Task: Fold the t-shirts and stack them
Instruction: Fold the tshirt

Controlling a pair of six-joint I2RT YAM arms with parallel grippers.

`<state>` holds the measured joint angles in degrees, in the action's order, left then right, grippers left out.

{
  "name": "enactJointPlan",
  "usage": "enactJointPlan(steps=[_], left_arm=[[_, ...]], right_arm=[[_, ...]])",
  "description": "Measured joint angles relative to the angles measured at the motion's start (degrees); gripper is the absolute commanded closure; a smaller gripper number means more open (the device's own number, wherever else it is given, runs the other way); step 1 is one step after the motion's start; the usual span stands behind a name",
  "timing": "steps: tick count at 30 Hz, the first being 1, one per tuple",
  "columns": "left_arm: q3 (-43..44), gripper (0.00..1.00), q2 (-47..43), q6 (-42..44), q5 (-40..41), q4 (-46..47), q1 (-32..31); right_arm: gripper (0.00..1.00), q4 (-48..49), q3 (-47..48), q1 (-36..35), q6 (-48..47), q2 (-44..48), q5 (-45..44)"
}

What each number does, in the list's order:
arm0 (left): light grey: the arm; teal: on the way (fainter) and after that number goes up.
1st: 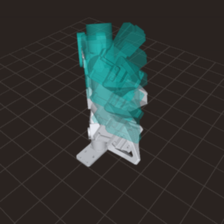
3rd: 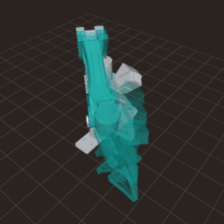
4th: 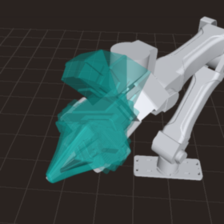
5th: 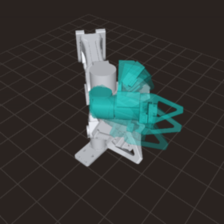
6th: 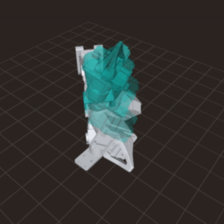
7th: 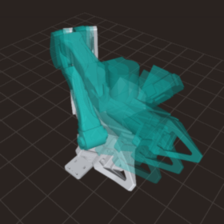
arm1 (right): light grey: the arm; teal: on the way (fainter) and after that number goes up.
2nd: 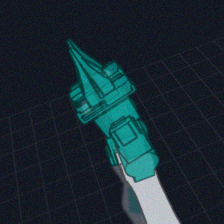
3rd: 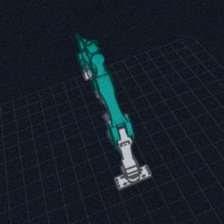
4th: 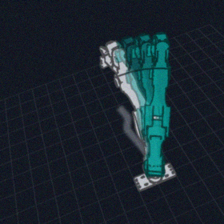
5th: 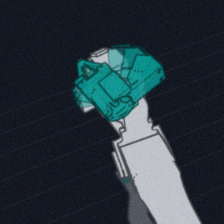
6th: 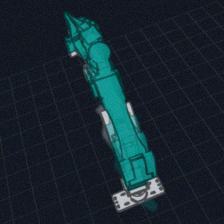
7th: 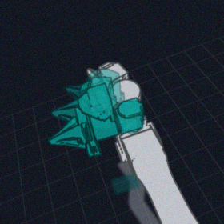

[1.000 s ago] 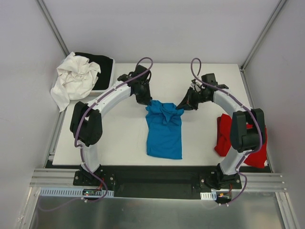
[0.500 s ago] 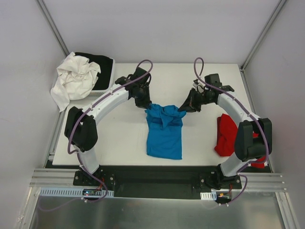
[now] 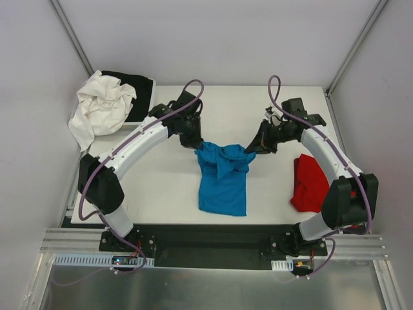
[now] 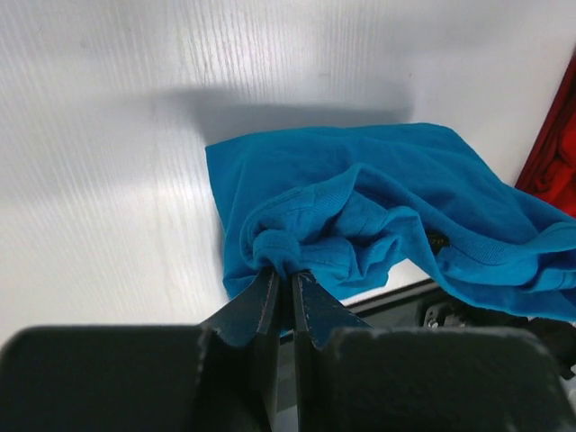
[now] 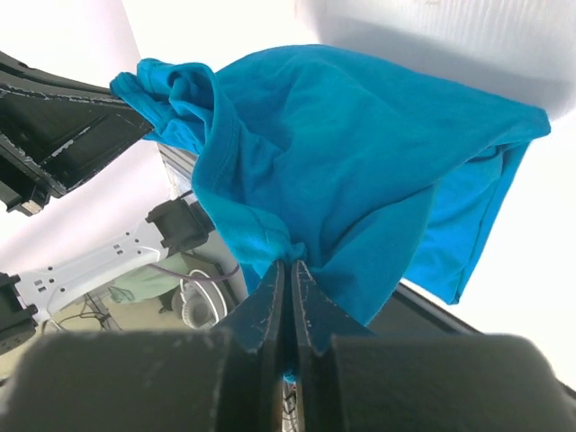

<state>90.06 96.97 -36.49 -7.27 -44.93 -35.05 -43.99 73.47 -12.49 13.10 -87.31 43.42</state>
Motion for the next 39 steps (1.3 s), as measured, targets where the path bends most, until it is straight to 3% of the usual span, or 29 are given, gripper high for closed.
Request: enactJointPlan(steps=[12,22,25,26,27,28,29,31,32,39], left_arm=[[-3.43,0.95,-7.17,-0.87,0.76,-4.74,-4.96],[-13.27,0.91,-13.57,-5.7,2.32,-5.07,-10.27],[-18.97,0.63,-14.58,-6.99,2.8,-3.89,-11.91],[-21.35,0.42,-14.62,-7.52,2.6,-3.28,-12.24],[-24.04,0.29,-14.62,-7.98,2.16,-2.27,-12.46],[-26.99,0.15,-14.71,-8.31,1.68,-0.94,-12.66],[-29.7,0.06,-14.71,-9.05,1.46,-0.04,-13.0],[-33.9,0.0,-14.8,-10.16,1.09,1.29,-13.42],[-35.87,0.01,-14.84,-10.58,0.92,1.77,-13.92],[-40.19,0.01,-19.58,-10.86,0.72,4.22,-16.02]], right_arm=[[0.99,-11.32,2.25,-1.79,-5.09,4.46,-2.97],[0.99,-13.29,-7.19,-8.39,-5.51,11.37,-4.83],[0.99,-12.63,-12.5,-9.66,-4.94,13.31,-5.7],[0.99,-11.98,-14.47,-10.1,-4.68,13.92,-6.1],[0.98,-11.72,-16.2,-10.45,-4.46,14.29,-6.75],[0.87,-11.08,-18.16,-10.88,-4.2,14.4,-7.37],[0.51,-10.6,-19.37,-11.15,-4.09,14.36,-7.85],[0.22,-9.35,-21.97,-11.96,-3.15,13.81,-8.68],[0.01,-8.74,-23.04,-12.55,-2.62,13.44,-9.07],[0.0,-5.33,-25.31,-17.59,1.75,14.1,-12.92]])
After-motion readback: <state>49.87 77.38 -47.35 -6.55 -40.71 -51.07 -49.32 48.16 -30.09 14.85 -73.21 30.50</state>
